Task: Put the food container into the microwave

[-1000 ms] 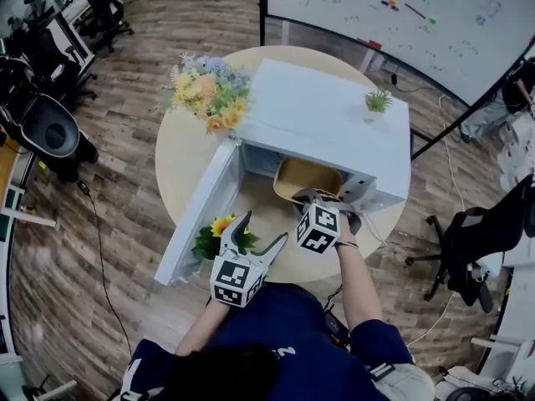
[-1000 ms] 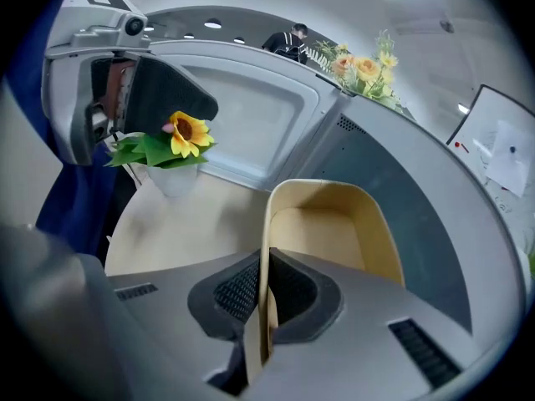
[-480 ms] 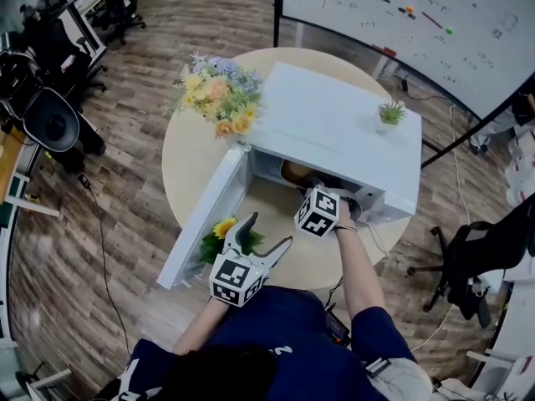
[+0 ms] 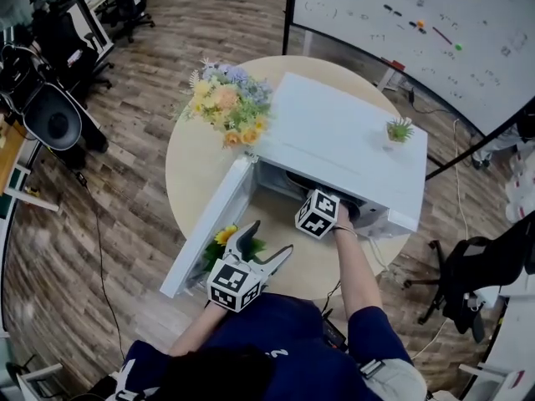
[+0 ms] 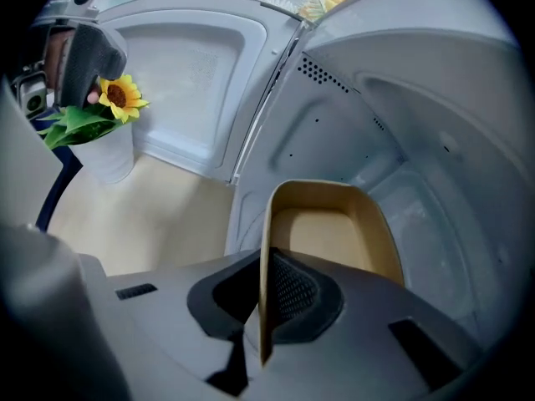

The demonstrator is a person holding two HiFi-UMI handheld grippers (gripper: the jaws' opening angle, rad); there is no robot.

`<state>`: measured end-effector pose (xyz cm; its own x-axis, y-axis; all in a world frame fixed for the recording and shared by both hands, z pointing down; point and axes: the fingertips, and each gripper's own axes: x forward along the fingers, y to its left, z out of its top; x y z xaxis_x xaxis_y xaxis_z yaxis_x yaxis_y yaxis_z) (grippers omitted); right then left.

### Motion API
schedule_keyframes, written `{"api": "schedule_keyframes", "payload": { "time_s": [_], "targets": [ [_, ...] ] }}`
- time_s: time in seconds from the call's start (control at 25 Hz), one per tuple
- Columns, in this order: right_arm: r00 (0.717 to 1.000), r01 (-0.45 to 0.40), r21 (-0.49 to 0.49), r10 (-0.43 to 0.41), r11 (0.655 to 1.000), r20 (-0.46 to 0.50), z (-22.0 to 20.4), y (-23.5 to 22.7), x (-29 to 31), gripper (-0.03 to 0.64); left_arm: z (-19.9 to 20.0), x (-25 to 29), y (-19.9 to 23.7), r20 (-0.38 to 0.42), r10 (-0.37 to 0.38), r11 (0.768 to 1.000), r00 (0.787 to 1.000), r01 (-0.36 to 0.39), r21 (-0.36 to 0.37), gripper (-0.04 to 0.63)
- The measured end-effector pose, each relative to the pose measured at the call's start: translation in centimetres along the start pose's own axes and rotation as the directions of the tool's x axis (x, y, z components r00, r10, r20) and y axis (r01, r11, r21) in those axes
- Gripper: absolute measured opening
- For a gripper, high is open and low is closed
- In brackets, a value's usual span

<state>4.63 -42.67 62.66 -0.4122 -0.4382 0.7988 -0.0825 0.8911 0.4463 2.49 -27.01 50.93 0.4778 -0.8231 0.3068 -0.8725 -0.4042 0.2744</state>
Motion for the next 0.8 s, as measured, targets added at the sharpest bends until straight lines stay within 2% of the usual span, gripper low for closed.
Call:
{"api": "schedule_keyframes", "payload": {
  "time_s": [0.36,0.6,0.8],
  "targets": [
    [0.999,0.01,-0.028,-0.011,1.0,-0.041,-1.2,-0.7,1.8,0.02,0.1,0.1,0.1,-0.007,-0.01,1.0,1.0,0.01,-0.01,0.39],
    [0.999,0.015,0.009,-0.014,1.0,-0.047,-1.4,-1.1,2.4,0.023,0.1,-0.1,0.0,-0.003,-0.015,1.0,1.0,0.015,-0.015,0.39],
    [0.998,0.051,0.027,-0.049,0.998,-0.043,-1.2,-1.6,2.4,0.037,-0.1,-0.2,0.1,-0.015,0.001,1.0,1.0,-0.001,-0.005,0.39]
  ]
}}
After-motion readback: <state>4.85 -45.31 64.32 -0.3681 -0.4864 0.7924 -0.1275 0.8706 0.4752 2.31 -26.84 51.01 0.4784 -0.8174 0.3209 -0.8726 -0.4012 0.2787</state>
